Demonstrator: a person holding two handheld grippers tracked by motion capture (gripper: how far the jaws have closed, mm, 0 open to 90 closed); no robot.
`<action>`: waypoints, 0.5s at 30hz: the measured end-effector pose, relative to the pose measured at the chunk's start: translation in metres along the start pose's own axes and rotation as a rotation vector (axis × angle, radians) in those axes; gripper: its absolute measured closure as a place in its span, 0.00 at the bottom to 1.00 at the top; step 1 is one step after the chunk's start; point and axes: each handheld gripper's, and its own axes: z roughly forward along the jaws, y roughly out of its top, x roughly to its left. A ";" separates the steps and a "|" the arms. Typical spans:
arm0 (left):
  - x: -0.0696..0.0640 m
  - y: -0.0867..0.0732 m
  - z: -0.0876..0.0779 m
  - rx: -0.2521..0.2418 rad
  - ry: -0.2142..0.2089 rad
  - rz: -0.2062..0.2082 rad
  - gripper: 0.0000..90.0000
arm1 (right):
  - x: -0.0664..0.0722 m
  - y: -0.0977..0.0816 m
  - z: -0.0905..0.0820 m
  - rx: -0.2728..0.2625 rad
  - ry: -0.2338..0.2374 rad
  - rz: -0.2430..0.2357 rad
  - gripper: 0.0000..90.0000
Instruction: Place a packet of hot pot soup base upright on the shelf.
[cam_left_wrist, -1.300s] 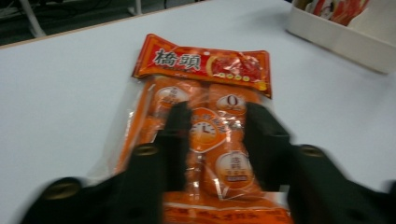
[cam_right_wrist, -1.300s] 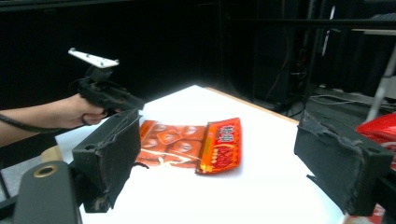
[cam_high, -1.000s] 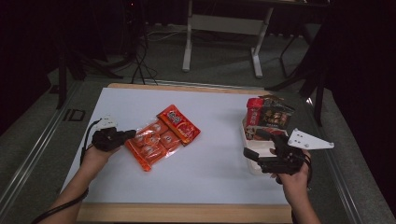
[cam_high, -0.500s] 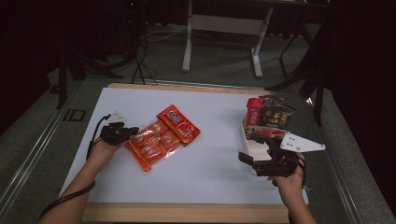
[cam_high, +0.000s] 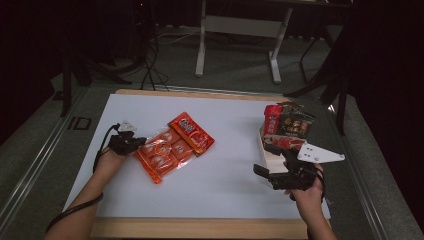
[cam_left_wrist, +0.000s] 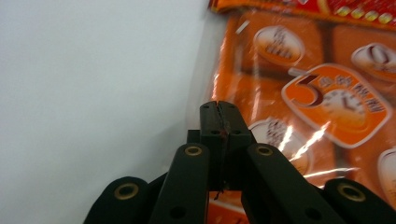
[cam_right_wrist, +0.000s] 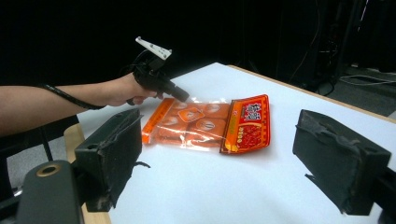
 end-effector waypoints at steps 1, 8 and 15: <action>0.001 -0.001 0.001 0.010 0.006 0.004 1.00 | 0.000 0.000 0.000 -0.001 0.002 0.002 0.17; -0.002 -0.001 0.002 0.034 0.008 0.001 1.00 | 0.000 -0.001 0.003 0.013 0.006 0.003 0.17; -0.010 -0.003 -0.002 0.040 -0.023 0.007 1.00 | -0.001 -0.002 0.004 0.019 0.008 0.006 0.17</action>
